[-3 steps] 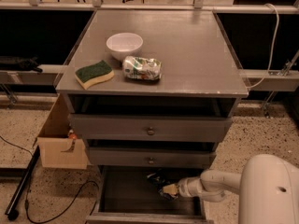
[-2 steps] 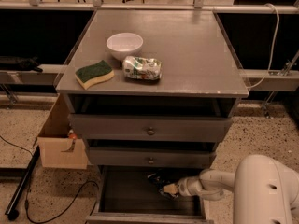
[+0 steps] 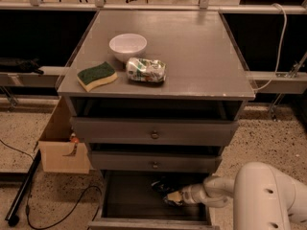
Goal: Place blue chip bag into bottom drawer
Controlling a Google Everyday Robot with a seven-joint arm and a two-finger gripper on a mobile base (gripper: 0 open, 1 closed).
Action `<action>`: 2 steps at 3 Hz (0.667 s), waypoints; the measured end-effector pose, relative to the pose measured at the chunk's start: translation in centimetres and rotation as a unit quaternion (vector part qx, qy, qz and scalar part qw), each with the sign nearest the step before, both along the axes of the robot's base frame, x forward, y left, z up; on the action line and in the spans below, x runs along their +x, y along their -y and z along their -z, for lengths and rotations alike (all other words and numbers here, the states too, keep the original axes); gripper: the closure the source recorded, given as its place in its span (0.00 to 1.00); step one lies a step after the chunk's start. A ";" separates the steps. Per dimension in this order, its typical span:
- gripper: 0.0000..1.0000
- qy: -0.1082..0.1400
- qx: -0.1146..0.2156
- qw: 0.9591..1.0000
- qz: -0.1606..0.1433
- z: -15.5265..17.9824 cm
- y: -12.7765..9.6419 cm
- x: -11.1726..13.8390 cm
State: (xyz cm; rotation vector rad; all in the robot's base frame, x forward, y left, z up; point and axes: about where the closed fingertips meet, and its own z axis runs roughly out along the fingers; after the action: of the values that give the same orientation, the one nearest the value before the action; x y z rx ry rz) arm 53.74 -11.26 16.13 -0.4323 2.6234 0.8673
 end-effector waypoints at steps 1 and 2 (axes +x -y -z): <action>0.76 0.000 0.000 1.000 0.000 0.1 0.0 0.0; 0.53 0.000 0.000 1.000 0.000 0.1 0.0 0.0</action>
Offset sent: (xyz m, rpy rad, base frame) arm 0.0001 0.0000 -0.0013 0.0002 0.0005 -0.0002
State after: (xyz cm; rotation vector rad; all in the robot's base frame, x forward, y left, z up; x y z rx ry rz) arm 53.74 -11.25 16.00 -0.4319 2.6238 0.8679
